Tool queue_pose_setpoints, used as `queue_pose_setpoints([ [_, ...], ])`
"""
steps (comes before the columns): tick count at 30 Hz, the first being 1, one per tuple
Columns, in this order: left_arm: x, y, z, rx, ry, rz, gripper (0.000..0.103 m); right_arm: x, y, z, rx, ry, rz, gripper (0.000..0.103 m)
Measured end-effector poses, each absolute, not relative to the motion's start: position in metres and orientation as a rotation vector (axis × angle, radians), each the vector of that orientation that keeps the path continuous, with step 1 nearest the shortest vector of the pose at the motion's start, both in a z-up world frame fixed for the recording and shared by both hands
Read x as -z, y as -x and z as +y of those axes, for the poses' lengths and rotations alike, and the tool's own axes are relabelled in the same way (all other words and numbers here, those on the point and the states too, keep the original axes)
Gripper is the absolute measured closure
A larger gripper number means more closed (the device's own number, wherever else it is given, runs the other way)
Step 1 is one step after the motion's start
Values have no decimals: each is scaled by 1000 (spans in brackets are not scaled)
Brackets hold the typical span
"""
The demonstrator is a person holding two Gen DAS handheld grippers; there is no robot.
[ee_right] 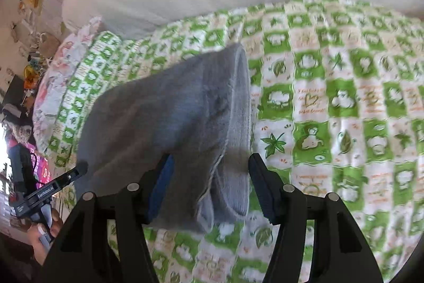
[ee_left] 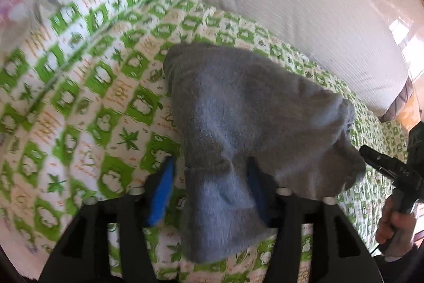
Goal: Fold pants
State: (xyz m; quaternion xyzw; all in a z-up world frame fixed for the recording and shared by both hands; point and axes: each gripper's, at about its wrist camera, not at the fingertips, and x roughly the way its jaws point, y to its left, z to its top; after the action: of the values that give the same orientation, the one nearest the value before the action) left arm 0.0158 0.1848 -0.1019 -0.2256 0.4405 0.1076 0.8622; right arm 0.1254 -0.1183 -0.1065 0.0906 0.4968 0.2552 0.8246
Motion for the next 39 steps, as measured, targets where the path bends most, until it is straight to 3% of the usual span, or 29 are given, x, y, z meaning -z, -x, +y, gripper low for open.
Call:
queue_pose_setpoints([
  [5,79,-6,173,-238,349,887,37,80,-106,-106,-660,-92,972,33],
  [20,57,2,152,-261,247,851,30,66,-87,-79,-818,141,911,31],
  [27,53,8,134,-273,173,851,23,62,-82,-79,-840,172,902,28],
  [39,49,18,120,-277,145,853,21,53,-75,-80,-837,212,862,23],
])
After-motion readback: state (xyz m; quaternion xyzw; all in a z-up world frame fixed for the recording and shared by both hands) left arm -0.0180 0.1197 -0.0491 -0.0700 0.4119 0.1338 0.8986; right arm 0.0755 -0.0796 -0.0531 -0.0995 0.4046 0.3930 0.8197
